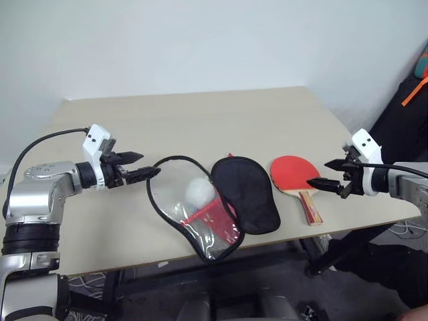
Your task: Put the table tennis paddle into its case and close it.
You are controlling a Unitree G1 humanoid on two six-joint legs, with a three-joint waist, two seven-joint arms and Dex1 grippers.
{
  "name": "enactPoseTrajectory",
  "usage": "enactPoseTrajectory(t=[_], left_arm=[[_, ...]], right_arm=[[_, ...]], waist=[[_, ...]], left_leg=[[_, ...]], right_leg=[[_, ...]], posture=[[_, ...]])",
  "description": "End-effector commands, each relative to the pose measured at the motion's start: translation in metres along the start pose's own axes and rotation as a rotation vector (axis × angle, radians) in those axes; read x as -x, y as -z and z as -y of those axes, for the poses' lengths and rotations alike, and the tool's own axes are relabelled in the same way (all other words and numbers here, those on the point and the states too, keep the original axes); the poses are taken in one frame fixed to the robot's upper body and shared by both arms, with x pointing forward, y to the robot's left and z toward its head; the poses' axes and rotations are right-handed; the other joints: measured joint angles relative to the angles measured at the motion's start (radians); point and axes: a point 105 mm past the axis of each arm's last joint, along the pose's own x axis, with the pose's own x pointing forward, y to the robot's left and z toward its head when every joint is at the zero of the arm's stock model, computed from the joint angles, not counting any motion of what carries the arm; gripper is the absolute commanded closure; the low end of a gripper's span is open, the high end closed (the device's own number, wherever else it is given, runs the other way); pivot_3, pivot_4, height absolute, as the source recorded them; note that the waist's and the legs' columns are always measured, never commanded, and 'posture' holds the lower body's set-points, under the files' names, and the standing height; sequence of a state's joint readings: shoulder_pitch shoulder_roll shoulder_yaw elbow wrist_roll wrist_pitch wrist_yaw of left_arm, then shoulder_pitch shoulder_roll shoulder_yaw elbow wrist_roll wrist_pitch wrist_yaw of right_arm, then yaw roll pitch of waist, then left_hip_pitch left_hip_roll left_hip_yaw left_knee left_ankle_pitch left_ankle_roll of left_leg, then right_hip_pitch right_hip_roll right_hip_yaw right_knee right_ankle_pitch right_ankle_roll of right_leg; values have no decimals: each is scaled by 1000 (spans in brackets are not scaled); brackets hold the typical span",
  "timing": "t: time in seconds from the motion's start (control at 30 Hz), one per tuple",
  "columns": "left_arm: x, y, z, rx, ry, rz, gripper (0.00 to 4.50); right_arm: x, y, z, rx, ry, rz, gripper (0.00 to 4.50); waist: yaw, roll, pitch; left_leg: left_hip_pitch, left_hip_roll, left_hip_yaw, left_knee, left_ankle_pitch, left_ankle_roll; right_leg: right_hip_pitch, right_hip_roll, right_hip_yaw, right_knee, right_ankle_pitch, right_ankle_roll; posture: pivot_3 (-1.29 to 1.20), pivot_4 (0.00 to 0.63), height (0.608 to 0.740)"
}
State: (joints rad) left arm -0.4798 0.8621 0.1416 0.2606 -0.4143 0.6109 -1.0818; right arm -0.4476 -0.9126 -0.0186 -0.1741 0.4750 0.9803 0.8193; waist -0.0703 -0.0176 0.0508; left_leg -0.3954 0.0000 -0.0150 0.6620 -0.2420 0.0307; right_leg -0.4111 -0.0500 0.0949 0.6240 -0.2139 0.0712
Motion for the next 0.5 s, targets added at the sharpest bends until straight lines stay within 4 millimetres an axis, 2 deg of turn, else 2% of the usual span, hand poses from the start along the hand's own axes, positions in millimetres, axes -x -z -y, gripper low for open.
enactPoseTrajectory(t=[0.03, 0.2, 0.3, 0.5], left_arm=[[4, -24, 9, -68, 12, 60, 20], [12, -53, 8, -66, 12, 153, 20], [11, -64, 11, -48, 15, 205, 20], [3, -64, 33, -54, 111, 185, 20]], right_arm=[[5, -14, 1, 23, 22, 56, 0], [1, -20, 1, 6, 31, 82, 0], [5, -20, 6, 3, 44, 106, 0], [10, -17, 13, -3, 65, 90, 0]], waist=[[0, 0, 0], [0, 0, 0], [0, 0, 0], [0, 0, 0]], left_leg=[[0, 0, 0, 0, 0, 0], [0, 0, 0, 0, 0, 0], [0, 0, 0, 0, 0, 0], [0, 0, 0, 1, 0, 0]], right_leg=[[0, 0, 0, 0, 0, 0], [0, 0, 0, 0, 0, 0], [0, 0, 0, 0, 0, 0], [1, 0, 0, 0, 0, 0]], posture=[[0, 0, 740], [0, 0, 740], [0, 0, 740], [0, 0, 740]])
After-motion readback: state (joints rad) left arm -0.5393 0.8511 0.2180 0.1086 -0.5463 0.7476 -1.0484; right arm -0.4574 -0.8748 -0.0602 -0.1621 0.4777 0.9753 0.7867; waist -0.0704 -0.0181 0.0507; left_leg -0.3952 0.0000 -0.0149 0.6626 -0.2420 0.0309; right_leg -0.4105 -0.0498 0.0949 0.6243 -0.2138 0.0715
